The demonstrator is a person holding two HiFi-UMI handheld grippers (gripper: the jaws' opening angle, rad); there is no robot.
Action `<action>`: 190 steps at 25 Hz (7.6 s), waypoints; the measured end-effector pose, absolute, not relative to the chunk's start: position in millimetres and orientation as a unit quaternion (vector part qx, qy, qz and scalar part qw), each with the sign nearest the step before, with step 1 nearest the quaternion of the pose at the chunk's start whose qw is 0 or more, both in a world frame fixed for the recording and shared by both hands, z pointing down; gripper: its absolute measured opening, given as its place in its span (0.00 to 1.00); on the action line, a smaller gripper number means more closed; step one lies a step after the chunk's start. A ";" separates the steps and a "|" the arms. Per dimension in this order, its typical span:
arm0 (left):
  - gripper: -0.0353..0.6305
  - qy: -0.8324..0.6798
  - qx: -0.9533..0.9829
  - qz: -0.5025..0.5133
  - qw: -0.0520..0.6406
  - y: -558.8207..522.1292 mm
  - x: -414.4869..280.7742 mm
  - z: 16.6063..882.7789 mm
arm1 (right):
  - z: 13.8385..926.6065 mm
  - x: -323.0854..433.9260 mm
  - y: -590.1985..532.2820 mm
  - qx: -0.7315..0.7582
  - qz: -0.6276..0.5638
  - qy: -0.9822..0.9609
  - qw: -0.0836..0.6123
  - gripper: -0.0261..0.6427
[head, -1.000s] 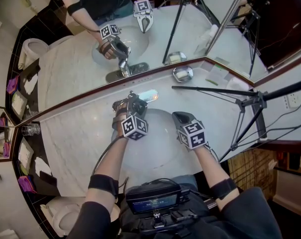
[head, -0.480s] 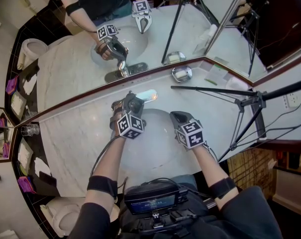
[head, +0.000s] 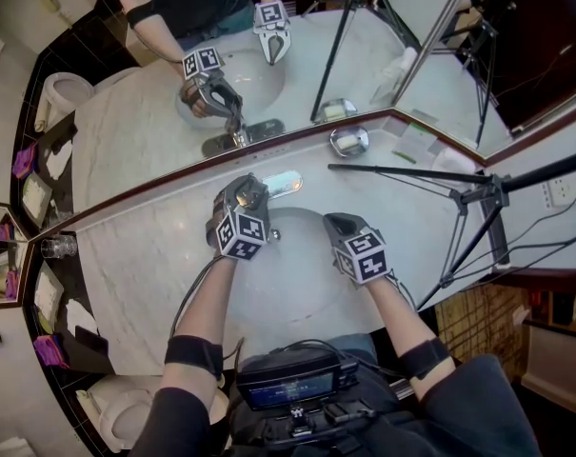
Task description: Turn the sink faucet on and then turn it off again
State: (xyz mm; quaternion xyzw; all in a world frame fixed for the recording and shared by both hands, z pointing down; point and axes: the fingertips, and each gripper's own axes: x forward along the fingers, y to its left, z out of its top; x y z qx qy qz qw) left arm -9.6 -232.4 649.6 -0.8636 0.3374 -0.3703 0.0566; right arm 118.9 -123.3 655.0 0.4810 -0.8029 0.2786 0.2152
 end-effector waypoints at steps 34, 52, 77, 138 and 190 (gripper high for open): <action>0.06 0.460 -0.837 -0.295 -0.026 -163.4 -115.5 576.6 | 624.8 64.7 -121.6 0.438 0.238 -0.841 0.210 0.07; 0.06 0.552 -0.798 -0.172 -0.171 -93.0 -197.5 557.4 | 605.1 54.9 -110.8 0.431 0.176 -0.855 0.230 0.07; 0.06 0.554 -0.795 -0.172 -0.177 -95.3 -196.8 565.0 | 614.4 22.1 -152.0 0.350 -0.047 -0.854 0.381 0.34; 0.06 0.550 -0.788 -0.197 -0.192 -113.7 -195.1 592.3 | 701.2 -5.8 -185.6 0.152 -0.322 -0.737 0.575 0.36; 0.06 0.553 -0.802 -0.164 -0.152 -99.7 -187.1 569.7 | 590.3 79.4 -112.6 0.474 0.210 -0.836 0.179 0.07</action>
